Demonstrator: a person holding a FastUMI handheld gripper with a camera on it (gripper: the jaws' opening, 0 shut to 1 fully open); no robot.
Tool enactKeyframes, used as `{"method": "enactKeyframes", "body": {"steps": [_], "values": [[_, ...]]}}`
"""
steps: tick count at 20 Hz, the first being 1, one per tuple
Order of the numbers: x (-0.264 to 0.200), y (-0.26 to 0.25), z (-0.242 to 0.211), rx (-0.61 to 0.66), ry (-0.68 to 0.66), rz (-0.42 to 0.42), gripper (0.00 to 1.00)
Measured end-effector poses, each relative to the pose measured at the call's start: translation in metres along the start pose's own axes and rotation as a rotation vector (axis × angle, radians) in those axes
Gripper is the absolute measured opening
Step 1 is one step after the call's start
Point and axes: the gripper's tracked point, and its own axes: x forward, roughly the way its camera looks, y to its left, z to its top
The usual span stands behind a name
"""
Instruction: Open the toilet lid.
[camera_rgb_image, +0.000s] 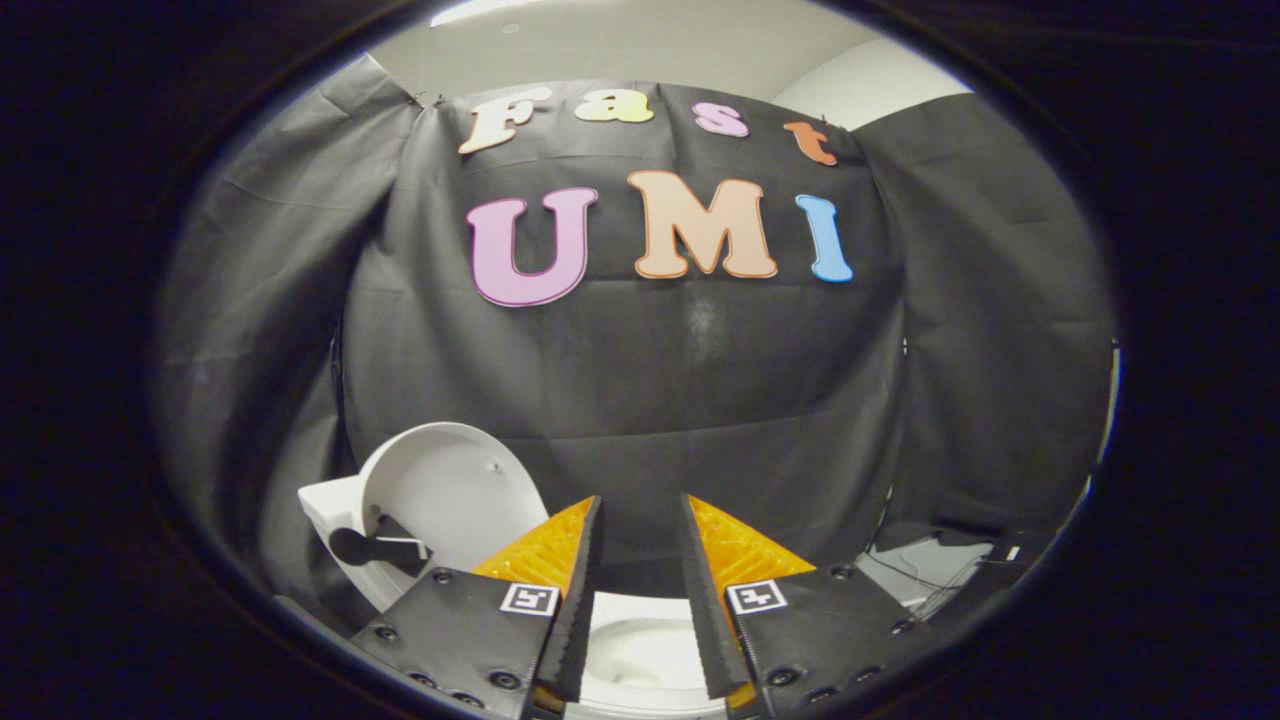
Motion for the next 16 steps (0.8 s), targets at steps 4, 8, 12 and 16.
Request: {"method": "enactKeyframes", "body": {"steps": [4,8,12,16], "values": [[0.006,-0.041,0.005,0.001,-0.010,-0.017,0.47],[0.010,-0.067,-0.001,-0.014,-0.003,0.006,0.47],[0.009,-0.089,-0.020,-0.032,0.036,0.039,0.47],[0.005,-0.097,-0.045,0.007,0.107,0.118,0.47]]}}
